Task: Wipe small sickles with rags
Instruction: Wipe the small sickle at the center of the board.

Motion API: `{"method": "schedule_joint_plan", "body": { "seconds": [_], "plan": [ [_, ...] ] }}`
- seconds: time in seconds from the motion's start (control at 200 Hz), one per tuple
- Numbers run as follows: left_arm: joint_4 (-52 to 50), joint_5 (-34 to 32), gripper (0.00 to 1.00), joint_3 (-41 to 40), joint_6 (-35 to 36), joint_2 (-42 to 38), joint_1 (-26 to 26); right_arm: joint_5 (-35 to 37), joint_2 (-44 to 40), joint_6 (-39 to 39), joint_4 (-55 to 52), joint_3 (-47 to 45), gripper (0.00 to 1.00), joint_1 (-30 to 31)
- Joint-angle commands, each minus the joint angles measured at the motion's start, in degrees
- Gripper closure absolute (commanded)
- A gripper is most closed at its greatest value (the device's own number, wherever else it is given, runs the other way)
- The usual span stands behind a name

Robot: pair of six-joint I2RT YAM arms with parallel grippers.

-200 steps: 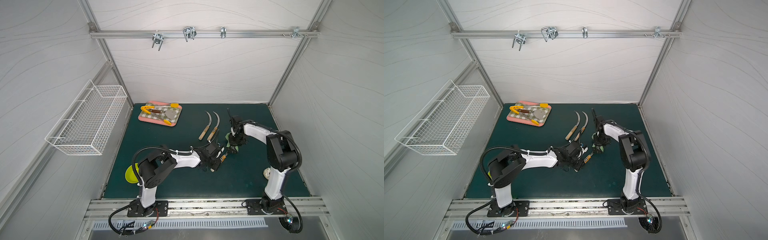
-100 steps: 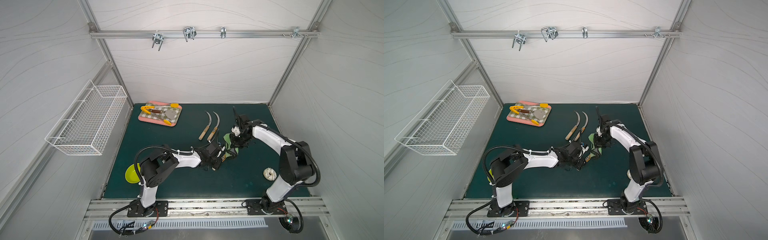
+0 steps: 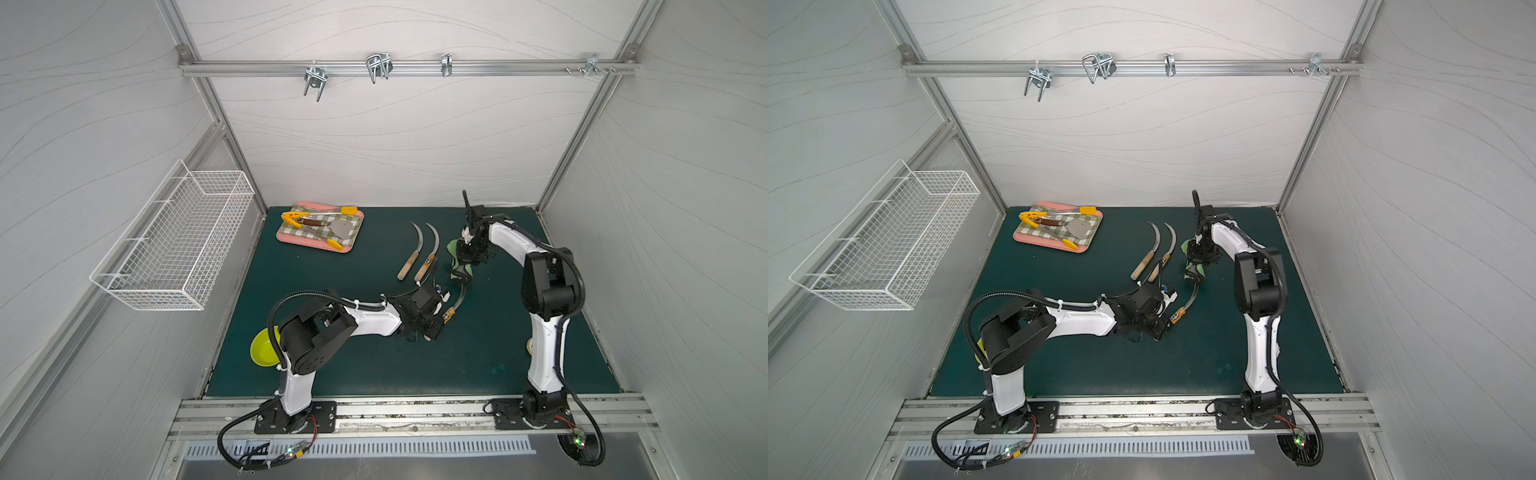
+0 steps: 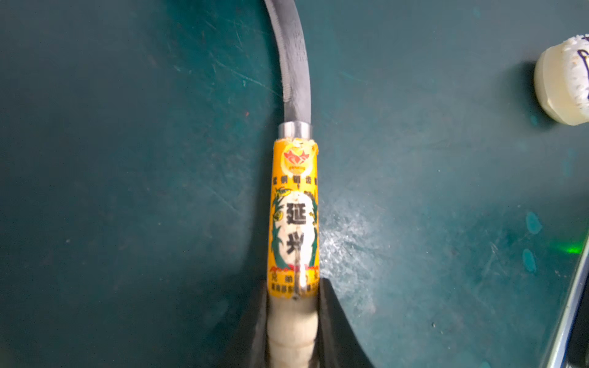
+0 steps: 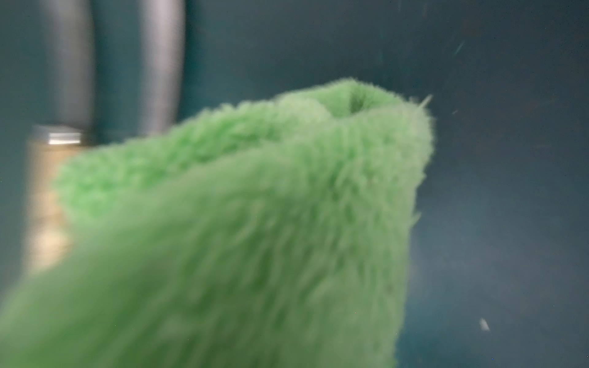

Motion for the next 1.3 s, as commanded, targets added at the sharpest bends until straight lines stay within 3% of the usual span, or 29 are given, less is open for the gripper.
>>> {"method": "schedule_joint_plan", "body": {
  "seconds": [0.0,0.195,0.36,0.675,0.885,1.106,1.296],
  "plan": [
    [-3.1,-1.7,1.00,-1.7,-0.3,0.9,-0.3,4.2,1.2,-2.0,-5.7,0.0,0.88,0.1],
    [-3.0,-2.2,1.00,-1.2,-0.9,1.5,-0.3,7.9,0.3,-3.1,-6.9,-5.6,0.87,2.0],
    [-2.4,-3.4,1.00,-1.1,-1.3,2.1,-0.3,6.5,-3.7,-3.1,-4.5,-14.6,0.87,3.0],
    [-2.3,-4.3,1.00,-0.2,-0.5,3.1,-0.3,0.4,-14.5,0.6,0.1,-31.1,0.86,5.7],
    [-2.2,-4.5,1.00,-0.9,-0.2,2.4,-0.3,-8.7,-21.6,3.4,3.0,-36.9,0.86,8.4],
    [-1.6,-3.9,1.00,-2.3,-0.5,1.7,-0.3,-6.4,-27.2,2.1,-1.9,-28.2,0.86,5.6],
    [-2.2,-3.9,1.00,-2.8,-0.6,0.8,-0.4,-3.0,-23.2,0.3,-3.8,-15.2,0.86,0.8]
  ]
}}
